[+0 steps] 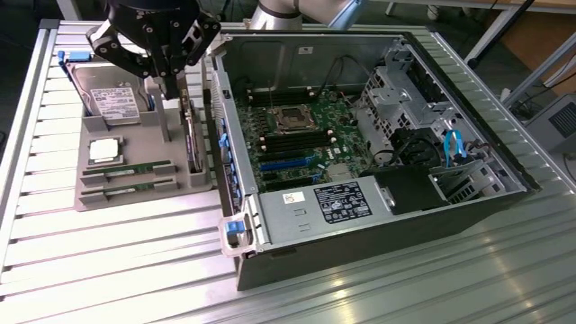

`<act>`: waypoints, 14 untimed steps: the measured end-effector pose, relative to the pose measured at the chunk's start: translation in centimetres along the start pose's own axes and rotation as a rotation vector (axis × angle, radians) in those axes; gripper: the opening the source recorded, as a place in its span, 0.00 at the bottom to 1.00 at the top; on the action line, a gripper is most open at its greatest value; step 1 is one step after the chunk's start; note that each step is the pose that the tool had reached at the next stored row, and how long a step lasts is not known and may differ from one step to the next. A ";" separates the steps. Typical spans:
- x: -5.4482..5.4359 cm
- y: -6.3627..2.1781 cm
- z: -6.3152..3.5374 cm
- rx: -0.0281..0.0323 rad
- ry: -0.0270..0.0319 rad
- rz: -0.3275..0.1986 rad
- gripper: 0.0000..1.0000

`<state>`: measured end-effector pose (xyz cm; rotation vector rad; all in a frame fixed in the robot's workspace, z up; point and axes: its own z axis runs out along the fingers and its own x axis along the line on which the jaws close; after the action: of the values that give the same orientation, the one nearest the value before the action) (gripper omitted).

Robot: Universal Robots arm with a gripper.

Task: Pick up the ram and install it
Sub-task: 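Pick up the ram and move it above insertion slot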

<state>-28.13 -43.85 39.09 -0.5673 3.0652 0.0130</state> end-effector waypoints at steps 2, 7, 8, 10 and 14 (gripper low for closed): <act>0.0 0.00 0.01 0.0022 0.0016 -0.052 0.10; 0.0 0.02 0.02 0.0054 0.0041 -0.156 0.10; 0.0 0.02 0.02 0.0060 0.0046 -0.175 0.10; 0.0 0.02 0.03 0.0068 0.0054 -0.209 0.10; 0.0 0.02 0.05 0.0087 0.0074 -0.314 0.10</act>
<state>-28.18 -43.85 39.04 -1.0411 2.9432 -0.0086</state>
